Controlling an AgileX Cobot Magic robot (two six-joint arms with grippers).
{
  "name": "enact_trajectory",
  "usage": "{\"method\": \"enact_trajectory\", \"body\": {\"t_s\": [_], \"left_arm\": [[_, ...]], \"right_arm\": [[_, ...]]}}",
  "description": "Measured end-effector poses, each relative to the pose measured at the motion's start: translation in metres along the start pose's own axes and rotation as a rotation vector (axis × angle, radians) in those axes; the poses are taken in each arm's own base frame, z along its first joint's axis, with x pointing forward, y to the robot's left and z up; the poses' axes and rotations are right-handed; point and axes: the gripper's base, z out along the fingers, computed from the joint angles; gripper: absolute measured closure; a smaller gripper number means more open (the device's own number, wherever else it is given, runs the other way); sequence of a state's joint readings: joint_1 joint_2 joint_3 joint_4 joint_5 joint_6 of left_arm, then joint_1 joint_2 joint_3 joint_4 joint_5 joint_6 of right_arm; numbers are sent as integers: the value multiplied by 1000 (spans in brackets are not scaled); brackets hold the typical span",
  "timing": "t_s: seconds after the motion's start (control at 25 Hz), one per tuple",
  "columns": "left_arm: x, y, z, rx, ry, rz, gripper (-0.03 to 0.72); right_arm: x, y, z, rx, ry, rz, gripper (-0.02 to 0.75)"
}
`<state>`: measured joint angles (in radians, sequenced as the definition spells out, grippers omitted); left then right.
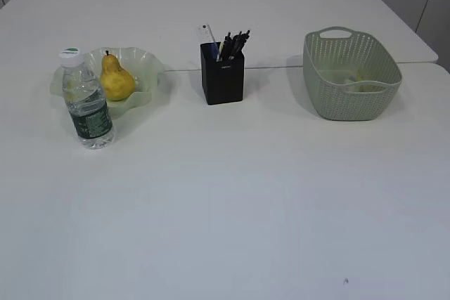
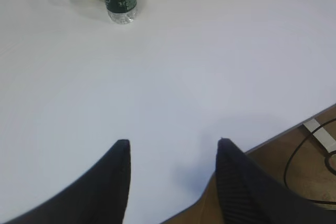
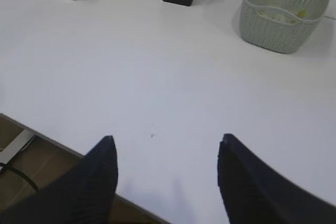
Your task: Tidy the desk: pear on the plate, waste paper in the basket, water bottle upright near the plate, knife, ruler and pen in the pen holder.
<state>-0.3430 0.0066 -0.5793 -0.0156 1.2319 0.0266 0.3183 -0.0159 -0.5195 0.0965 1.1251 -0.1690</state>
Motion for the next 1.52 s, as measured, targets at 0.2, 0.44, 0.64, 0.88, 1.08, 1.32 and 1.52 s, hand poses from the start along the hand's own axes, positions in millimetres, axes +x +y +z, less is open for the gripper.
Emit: {"method": "enact_trajectory", "body": {"t_s": [0.2, 0.44, 0.64, 0.88, 1.08, 1.32, 1.52], "left_arm": [[2, 0, 14, -1, -27, -1, 350], [1, 1, 17, -8, -38, 2, 360], [1, 2, 16, -16, -40, 5, 365], [1, 1, 16, -7, -41, 2, 367], [1, 0, 17, -32, -41, -16, 369], [1, -1, 17, -210, -40, -126, 370], [0, -2, 17, -305, -39, -187, 370]], "right_arm": [[6, 0, 6, -7, 42, 2, 259], [7, -1, 6, 5, 47, 11, 260], [7, -4, 6, 40, 52, 40, 260], [7, -4, 6, 42, 52, 45, 260], [7, -4, 6, 91, 54, 74, 260], [7, -2, 7, 248, 66, 165, 260], [6, -1, 7, 326, 71, 209, 260]]}}
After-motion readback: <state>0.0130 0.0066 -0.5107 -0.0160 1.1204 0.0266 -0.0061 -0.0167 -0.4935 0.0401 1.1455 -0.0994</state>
